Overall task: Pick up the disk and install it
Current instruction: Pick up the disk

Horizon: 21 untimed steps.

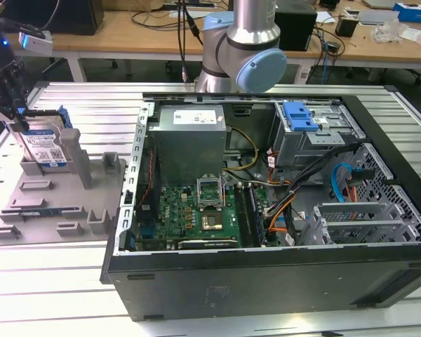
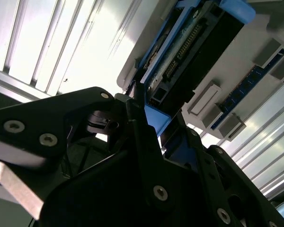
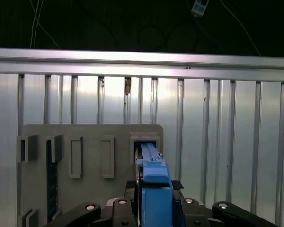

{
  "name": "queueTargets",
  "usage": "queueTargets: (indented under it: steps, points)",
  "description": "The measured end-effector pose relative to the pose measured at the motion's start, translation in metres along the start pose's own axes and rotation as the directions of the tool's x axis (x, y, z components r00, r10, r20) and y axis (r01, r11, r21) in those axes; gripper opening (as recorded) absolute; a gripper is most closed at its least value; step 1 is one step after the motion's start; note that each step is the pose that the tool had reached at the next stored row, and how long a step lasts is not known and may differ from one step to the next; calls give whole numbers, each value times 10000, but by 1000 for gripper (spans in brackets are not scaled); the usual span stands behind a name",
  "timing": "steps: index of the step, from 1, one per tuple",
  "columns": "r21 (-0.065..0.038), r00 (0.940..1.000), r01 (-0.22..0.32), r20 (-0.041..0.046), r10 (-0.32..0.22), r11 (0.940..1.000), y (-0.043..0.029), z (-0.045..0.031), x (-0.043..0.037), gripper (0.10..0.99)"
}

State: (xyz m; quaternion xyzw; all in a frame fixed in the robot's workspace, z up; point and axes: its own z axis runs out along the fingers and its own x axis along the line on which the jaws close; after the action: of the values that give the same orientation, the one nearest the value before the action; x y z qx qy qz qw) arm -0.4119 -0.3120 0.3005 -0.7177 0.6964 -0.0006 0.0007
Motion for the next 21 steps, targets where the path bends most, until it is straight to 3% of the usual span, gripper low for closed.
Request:
queueTargets:
  steps: [5, 12, 16, 21]
  points:
    - [-5, 10000, 0, -1, 0, 10000, 0, -53, 0, 369]
    - [-5, 10000, 0, -2, 0, 10000, 0, -182, 0, 369]
    - [-5, 10000, 0, -2, 0, 10000, 0, -287, 0, 369]
    - [11, 10000, 1, -2, -1, 10000, -1, -493, 0, 369]
